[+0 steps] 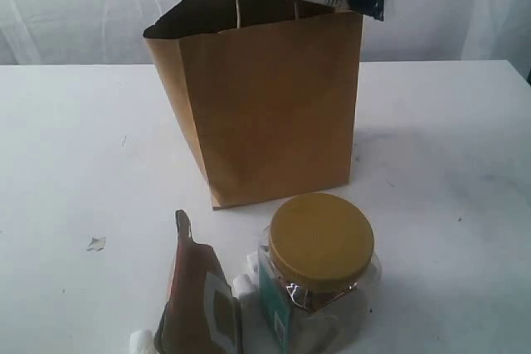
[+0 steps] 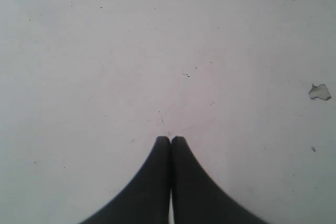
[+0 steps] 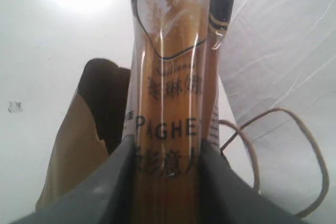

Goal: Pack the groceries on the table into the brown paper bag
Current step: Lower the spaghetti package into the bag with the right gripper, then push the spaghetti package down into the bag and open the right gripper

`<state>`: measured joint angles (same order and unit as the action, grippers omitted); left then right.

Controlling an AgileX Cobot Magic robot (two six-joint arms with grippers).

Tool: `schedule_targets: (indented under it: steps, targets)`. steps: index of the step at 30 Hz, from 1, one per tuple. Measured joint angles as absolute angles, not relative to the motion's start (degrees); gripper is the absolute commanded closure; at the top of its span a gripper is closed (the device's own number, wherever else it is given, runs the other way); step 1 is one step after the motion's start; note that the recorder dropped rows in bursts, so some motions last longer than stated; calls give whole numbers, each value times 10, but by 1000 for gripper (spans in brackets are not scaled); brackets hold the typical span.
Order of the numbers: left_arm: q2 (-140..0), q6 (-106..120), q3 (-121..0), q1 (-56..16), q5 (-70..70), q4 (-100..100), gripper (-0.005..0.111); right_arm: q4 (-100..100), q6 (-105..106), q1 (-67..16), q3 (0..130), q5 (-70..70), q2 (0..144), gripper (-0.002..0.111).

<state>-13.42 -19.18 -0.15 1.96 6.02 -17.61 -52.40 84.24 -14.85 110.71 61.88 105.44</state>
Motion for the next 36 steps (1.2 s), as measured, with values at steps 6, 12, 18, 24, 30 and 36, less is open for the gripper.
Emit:
schedule_targets:
  steps: [6,12,18,24,30,36]
  targets:
    - [-134,-192,-2,20,60,-176,107,-553,864,-148,1107,602,1053,108]
    - [-134,-192,-2,20,60,-176,107,-538,821,-149,1107,651,1012,108]
    - [-134,-192,-2,20,60,-176,107,-446,727,-149,1107,645,975,108]
    - [-134,-192,-2,20,60,-176,107,-369,643,-149,1102,559,967,108]
    - [-134,-192,-2,20,60,-176,107,-326,617,-149,1067,551,968,108]
    - [-134,-192,-2,20,60,-176,107,-322,615,-149,1047,526,968,108]
